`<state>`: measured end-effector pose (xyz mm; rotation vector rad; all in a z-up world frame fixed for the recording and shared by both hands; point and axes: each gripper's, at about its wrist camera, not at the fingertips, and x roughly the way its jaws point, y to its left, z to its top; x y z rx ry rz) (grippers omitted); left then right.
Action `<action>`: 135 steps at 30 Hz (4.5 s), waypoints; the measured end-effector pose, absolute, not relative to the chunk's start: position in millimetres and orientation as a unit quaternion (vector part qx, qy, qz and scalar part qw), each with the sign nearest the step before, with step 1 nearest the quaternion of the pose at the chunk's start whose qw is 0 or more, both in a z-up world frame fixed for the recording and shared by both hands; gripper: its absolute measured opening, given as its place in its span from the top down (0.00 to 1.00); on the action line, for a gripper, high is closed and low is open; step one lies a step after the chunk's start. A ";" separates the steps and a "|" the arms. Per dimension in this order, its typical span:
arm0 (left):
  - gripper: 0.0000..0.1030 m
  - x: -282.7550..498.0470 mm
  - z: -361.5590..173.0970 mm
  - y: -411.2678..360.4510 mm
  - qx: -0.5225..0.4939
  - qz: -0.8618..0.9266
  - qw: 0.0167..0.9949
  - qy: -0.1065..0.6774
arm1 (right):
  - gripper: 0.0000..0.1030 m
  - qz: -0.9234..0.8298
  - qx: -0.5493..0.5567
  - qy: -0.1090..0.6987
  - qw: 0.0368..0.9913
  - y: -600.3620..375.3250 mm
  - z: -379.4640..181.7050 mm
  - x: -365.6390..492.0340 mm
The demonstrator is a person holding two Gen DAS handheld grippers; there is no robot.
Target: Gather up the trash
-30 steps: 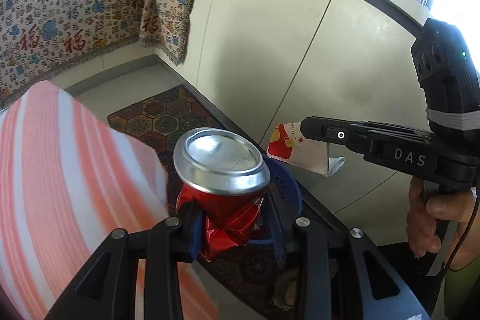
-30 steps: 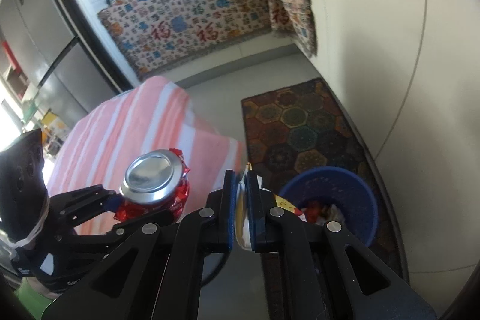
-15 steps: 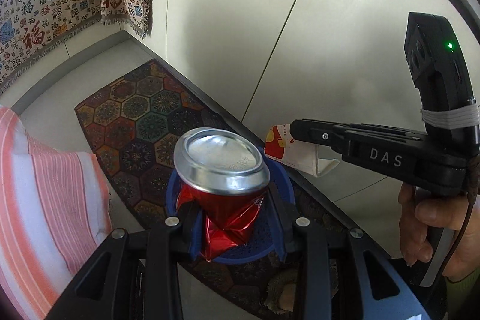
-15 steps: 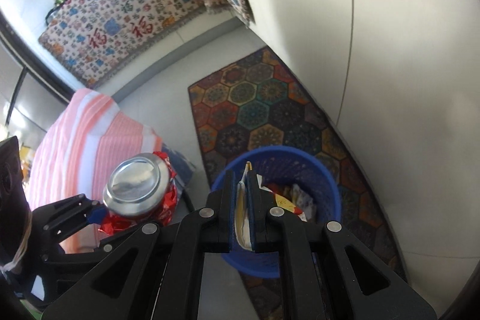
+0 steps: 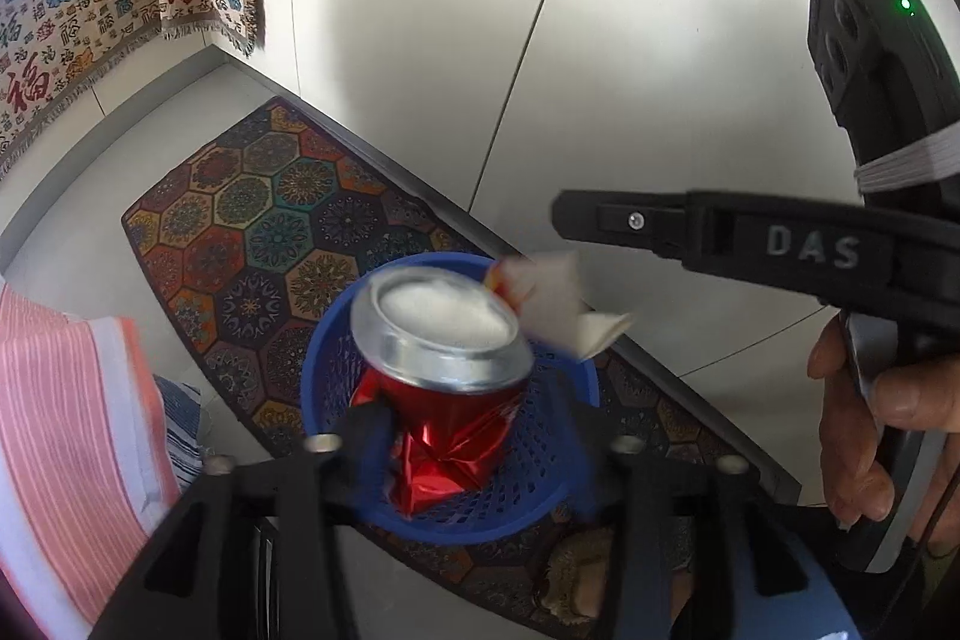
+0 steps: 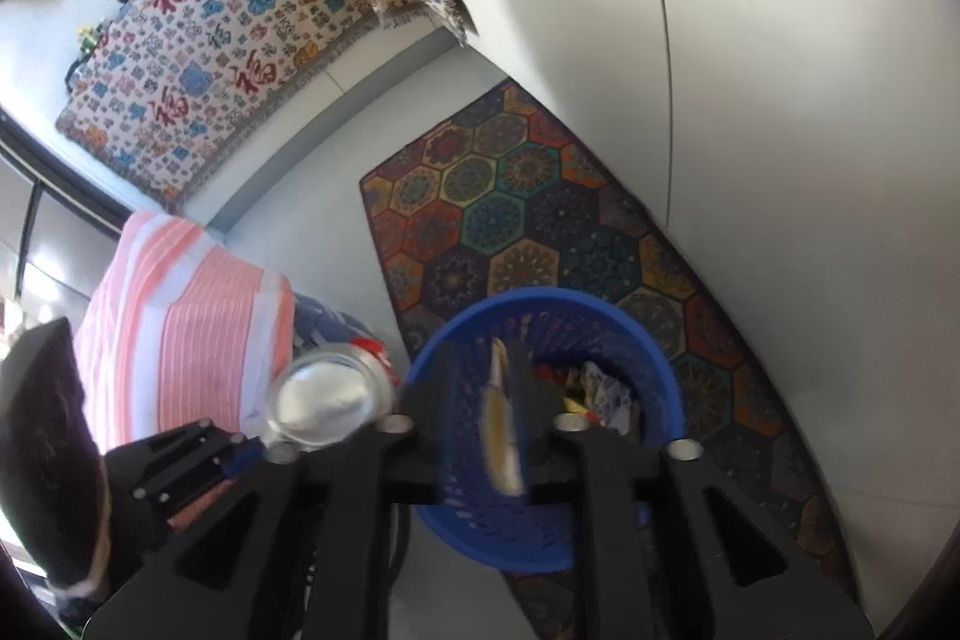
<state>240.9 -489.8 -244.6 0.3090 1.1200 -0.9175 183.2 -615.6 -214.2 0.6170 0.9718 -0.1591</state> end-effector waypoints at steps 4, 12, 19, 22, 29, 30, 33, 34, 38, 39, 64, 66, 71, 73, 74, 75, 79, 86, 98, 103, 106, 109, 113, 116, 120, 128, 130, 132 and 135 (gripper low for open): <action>0.39 247.1 -247.9 -493.8 0.134 -0.411 0.742 0.512 | 0.57 -0.089 0.296 0.449 0.838 -621.4 -210.2 177.7; 0.39 236.6 -219.8 -485.0 0.130 -0.408 0.763 0.484 | 0.36 -0.131 0.302 0.419 0.846 -622.7 -184.4 152.3; 0.19 194.4 -176.9 -449.4 0.116 -0.391 0.799 0.441 | 0.01 -0.157 0.285 0.401 0.857 -600.7 -154.3 100.2; 0.11 172.4 -167.0 -437.4 0.119 -0.393 0.798 0.442 | 0.01 -0.157 0.272 0.407 0.858 -584.5 -151.1 73.5; 0.00 129.4 -161.6 -414.6 0.151 -0.337 0.811 0.453 | 0.00 -0.196 0.166 0.434 0.863 -530.3 -132.9 25.1; 0.00 126.3 -160.9 -412.2 0.153 -0.332 0.813 0.453 | 0.00 -0.186 0.157 0.436 0.866 -522.8 -128.5 20.2; 0.00 114.0 -156.0 -405.1 0.159 -0.326 0.821 0.441 | 0.00 -0.191 0.130 0.445 0.865 -506.0 -120.2 10.5; 0.00 110.9 -152.9 -402.9 0.158 -0.324 0.825 0.435 | 0.00 -0.196 0.120 0.446 0.865 -501.6 -117.3 8.1; 0.00 103.6 -142.3 -387.9 0.142 -0.314 0.838 0.423 | 0.00 -0.197 0.128 0.440 0.867 -497.5 -111.9 -5.2; 0.00 103.0 -139.1 -384.3 0.137 -0.313 0.840 0.422 | 0.00 -0.201 0.130 0.439 0.866 -497.9 -111.7 -8.3; 0.00 88.7 -113.5 -368.5 0.134 -0.293 0.841 0.434 | 0.00 -0.189 0.146 0.430 0.871 -479.6 -96.6 -25.5; 0.00 88.6 -113.9 -368.7 0.134 -0.293 0.841 0.435 | 0.00 -0.189 0.146 0.430 0.871 -479.6 -96.4 -25.9; 0.00 89.4 -113.5 -368.8 0.134 -0.293 0.840 0.437 | 0.00 -0.189 0.147 0.431 0.870 -478.8 -96.3 -27.5; 0.00 89.7 -113.4 -369.3 0.134 -0.292 0.840 0.437 | 0.00 -0.189 0.147 0.431 0.870 -478.6 -96.1 -27.8; 0.00 89.5 -113.5 -369.4 0.134 -0.292 0.840 0.437 | 0.00 -0.189 0.147 0.431 0.870 -478.9 -96.2 -27.6; 0.00 89.3 -113.6 -369.5 0.134 -0.292 0.840 0.437 | 0.00 -0.189 0.147 0.431 0.870 -479.0 -96.2 -27.5; 0.00 89.2 -113.8 -369.7 0.135 -0.292 0.840 0.437 | 0.00 -0.189 0.148 0.432 0.870 -478.9 -97.4 -29.3; 0.00 89.4 -114.9 -370.9 0.136 -0.291 0.839 0.439 | 0.00 -0.190 0.148 0.433 0.869 -479.3 -98.9 -30.4; 0.00 88.5 -116.3 -375.8 0.139 -0.293 0.838 0.439 | 0.00 -0.192 0.150 0.436 0.867 -478.9 -100.0 -31.2; 0.00 89.0 -117.0 -376.3 0.139 -0.294 0.837 0.439 | 0.00 -0.193 0.150 0.437 0.866 -479.6 -100.2 -30.5; 0.00 89.6 -117.3 -377.1 0.139 -0.294 0.837 0.440 | 0.00 -0.193 0.151 0.438 0.865 -479.9 -101.4 -30.4; 0.00 89.8 -117.5 -378.0 0.139 -0.294 0.837 0.440 | 0.00 -0.194 0.152 0.439 0.864 -480.0 -101.8 -30.5; 0.00 90.0 -117.8 -378.3 0.139 -0.294 0.837 0.441 | 0.00 -0.194 0.153 0.439 0.864 -480.4 -102.4 -30.5; 0.00 90.1 -118.2 -378.6 0.139 -0.294 0.836 0.442 | 0.00 -0.195 0.154 0.440 0.863 -480.9 -104.4 -31.6; 0.00 89.8 -120.2 -379.6 0.141 -0.296 0.835 0.442 | 0.00 -0.196 0.156 0.441 0.862 -481.6 -105.7 -32.0; 0.00 90.4 -123.3 -381.5 0.139 -0.302 0.832 0.443 | 0.00 -0.198 0.160 0.444 0.859 -483.0 -108.8 -32.5; 0.00 89.6 -123.5 -379.8 0.134 -0.303 0.834 0.441 | 0.00 -0.200 0.161 0.444 0.859 -482.6 -108.6 -32.8; 0.00 88.6 -122.9 -379.2 0.130 -0.304 0.836 0.439 | 0.00 -0.200 0.161 0.444 0.858 -482.5 -108.9 -33.0; 0.01 86.6 -121.2 -378.2 0.130 -0.306 0.836 0.436 | 0.00 -0.201 0.161 0.447 0.856 -481.7 -110.3 -32.2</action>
